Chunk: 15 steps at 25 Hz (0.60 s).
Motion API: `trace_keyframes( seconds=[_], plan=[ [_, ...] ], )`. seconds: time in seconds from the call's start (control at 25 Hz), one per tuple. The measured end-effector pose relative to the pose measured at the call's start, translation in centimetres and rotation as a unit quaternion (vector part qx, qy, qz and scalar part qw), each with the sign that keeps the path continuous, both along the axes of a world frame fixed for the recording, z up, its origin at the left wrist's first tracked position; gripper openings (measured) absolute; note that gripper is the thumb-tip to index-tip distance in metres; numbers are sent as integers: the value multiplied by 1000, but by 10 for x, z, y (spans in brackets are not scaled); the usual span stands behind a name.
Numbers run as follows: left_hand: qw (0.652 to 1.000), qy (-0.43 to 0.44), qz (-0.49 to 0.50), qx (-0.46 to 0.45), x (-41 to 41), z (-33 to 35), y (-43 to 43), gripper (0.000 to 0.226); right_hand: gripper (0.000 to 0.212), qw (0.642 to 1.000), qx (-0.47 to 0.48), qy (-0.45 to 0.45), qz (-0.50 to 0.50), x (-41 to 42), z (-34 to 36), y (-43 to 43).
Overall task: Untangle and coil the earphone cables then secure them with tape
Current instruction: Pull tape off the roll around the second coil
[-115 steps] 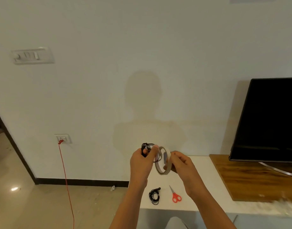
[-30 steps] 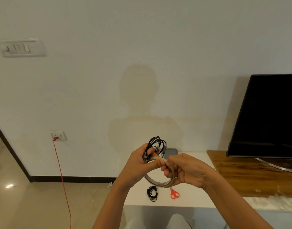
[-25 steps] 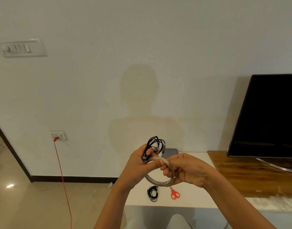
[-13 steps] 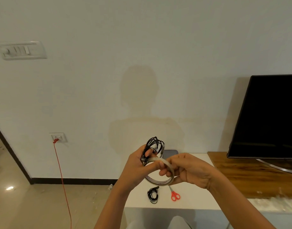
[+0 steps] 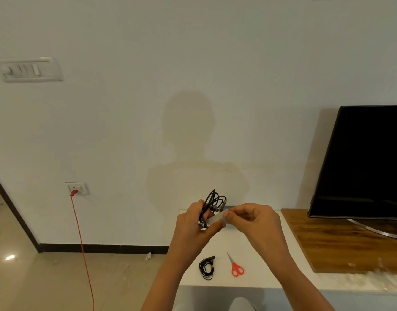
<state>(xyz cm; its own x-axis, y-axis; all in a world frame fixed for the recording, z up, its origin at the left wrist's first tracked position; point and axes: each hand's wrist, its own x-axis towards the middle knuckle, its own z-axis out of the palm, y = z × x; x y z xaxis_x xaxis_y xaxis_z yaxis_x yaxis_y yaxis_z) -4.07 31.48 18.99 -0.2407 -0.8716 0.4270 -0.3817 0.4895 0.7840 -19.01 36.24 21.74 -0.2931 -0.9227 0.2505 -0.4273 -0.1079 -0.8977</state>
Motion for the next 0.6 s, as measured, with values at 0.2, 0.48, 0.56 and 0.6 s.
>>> trace_keyframes(
  seconds=[0.2,0.48,0.56,0.6],
  plan=[
    [999,-36,10,-5,-1,-7,-3,36,21,998,10,40,-37,0,-5,-7],
    [1000,-23,11,15,1,-18,-4,28,11,984,44,163,-48,6,-15,-14],
    [999,15,1,41,1,-20,-2,28,10,981,58,180,-39,4,-20,-17],
    [998,31,-3,46,1,-21,-1,25,10,982,66,174,-31,3,-22,-19]
  ],
)
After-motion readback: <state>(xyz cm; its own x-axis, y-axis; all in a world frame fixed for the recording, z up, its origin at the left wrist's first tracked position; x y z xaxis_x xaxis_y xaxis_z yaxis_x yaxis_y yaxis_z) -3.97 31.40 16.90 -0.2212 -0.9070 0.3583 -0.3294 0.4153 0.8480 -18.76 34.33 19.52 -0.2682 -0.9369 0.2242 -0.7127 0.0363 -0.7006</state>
